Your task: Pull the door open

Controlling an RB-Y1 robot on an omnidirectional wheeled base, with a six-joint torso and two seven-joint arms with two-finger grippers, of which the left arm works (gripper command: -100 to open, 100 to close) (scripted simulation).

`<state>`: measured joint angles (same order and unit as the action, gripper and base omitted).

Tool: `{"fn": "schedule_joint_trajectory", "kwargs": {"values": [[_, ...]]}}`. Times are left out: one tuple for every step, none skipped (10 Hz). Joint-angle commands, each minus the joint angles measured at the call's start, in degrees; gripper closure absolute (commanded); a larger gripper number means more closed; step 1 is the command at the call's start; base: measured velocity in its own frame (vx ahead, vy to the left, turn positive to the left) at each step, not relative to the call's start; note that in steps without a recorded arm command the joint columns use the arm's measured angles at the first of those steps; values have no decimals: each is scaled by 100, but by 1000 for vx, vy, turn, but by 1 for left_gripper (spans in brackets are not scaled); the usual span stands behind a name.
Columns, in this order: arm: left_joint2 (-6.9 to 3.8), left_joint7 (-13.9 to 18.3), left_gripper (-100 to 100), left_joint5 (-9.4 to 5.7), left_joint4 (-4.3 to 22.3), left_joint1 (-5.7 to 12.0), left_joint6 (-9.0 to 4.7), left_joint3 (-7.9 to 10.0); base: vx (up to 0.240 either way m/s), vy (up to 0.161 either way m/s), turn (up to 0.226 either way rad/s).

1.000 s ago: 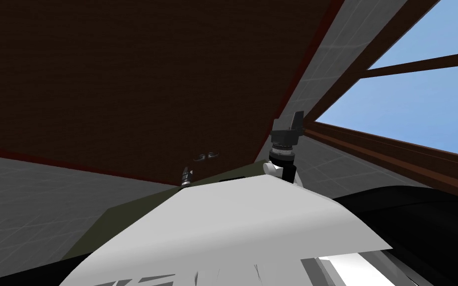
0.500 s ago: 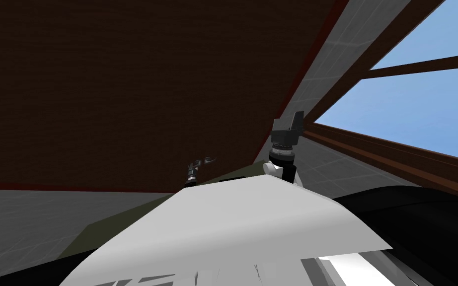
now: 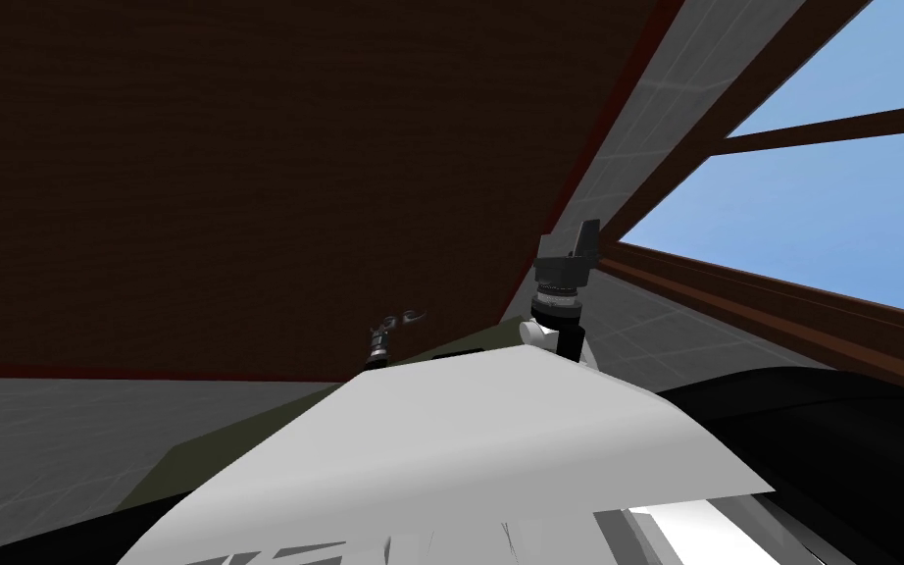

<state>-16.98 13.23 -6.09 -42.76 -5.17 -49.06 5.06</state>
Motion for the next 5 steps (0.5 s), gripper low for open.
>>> {"fn": "schedule_joint_trajectory", "kwargs": {"values": [[-10, 1, 100, -7, 0, -5, -5, 13, 0, 0, 0], [-10, 1, 100, -7, 0, -5, -5, 13, 0, 0, 0], [-163, 27, 100, -69, 84, -165, -5, 142, -111, 57, 116], [-163, 27, 100, -69, 84, -165, -5, 142, -157, 56, 36], [-163, 27, 100, -69, 56, -165, -5, 142, -94, 25, -17]]}}
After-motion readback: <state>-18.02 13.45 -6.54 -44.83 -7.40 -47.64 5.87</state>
